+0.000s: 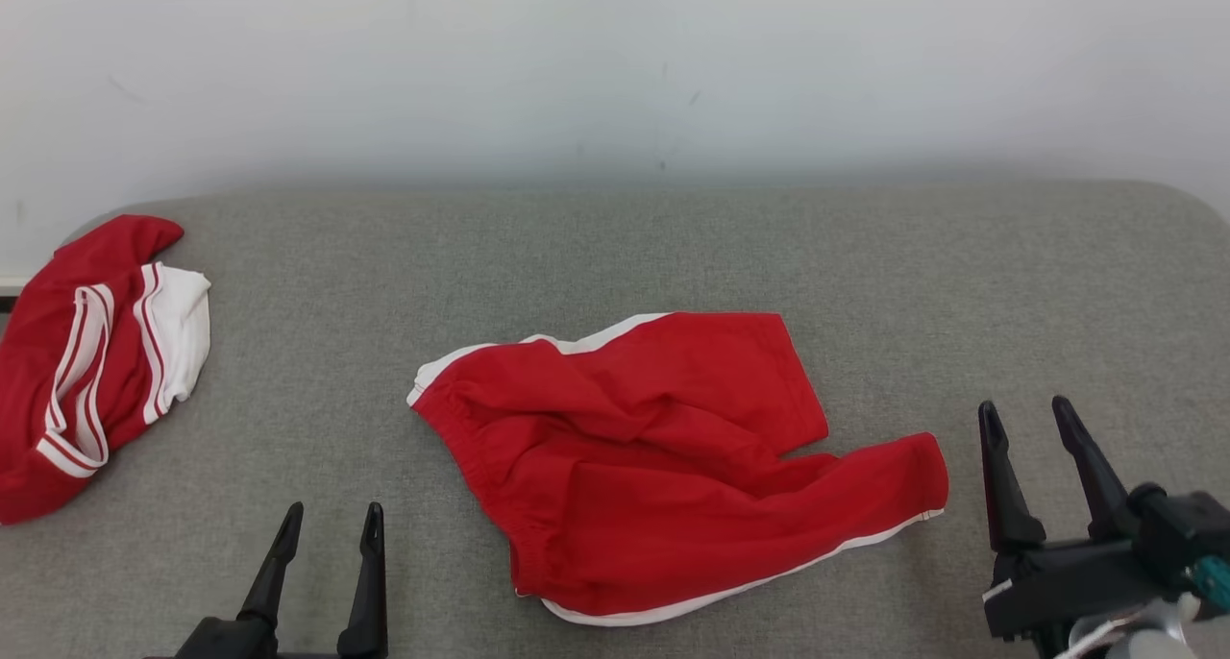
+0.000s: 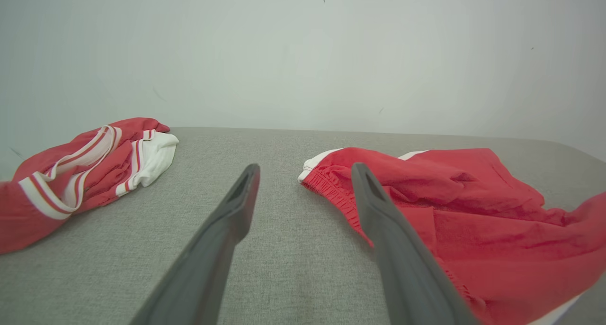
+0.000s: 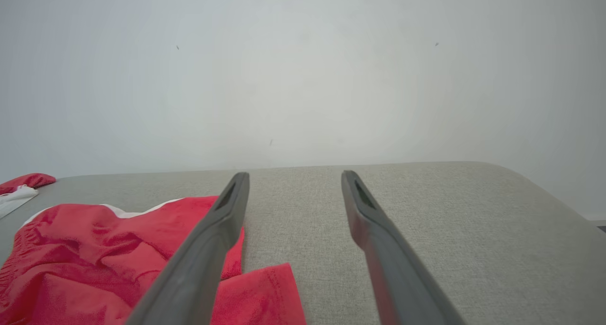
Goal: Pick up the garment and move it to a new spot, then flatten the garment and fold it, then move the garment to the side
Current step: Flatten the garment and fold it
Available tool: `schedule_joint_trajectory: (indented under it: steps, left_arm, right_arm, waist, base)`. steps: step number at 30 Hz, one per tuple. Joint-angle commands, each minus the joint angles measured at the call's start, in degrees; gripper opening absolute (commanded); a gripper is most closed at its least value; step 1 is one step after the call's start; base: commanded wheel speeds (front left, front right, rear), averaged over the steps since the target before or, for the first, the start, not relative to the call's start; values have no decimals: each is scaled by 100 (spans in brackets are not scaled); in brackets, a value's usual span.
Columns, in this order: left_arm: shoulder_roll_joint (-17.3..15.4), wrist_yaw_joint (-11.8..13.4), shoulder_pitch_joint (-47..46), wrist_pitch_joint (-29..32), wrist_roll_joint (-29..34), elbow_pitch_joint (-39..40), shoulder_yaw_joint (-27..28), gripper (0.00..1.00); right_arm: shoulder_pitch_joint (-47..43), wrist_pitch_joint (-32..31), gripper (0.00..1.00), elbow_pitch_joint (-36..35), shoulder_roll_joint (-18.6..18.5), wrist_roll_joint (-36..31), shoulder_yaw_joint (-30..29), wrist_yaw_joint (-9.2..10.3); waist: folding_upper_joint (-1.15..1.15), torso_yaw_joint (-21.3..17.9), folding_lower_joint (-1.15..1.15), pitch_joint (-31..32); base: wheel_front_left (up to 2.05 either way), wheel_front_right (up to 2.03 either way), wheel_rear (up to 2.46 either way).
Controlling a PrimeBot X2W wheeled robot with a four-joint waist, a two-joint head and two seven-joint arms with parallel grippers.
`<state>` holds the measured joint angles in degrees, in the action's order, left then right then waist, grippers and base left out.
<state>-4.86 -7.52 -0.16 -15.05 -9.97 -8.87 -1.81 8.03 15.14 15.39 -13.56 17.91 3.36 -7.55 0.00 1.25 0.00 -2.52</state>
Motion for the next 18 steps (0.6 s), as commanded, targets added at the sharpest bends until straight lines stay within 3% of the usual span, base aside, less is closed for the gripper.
schedule_joint_trajectory:
  steps: [1, 8, 18]
  left_arm:
    - [-31, 7, 44, -19, 34, 16, 16, 100]
    - [-60, 7, 164, -19, 62, 80, 102, 100]
    - [-62, 7, 393, -19, 165, 221, 290, 100]
  right_arm:
    - [-149, -1, 100, -105, 64, -47, -46, 13]
    - [-820, 0, 100, -856, 385, -236, -276, 13]
    - [-1286, 0, 100, -1178, 506, -274, -336, 13]
  waist:
    - [0, -15, 0, 49]
    - [0, -28, 0, 213]
    - [0, 7, 0, 282]
  base:
    - [0, 0, 0]
    - [0, 0, 0]
    - [0, 0, 0]
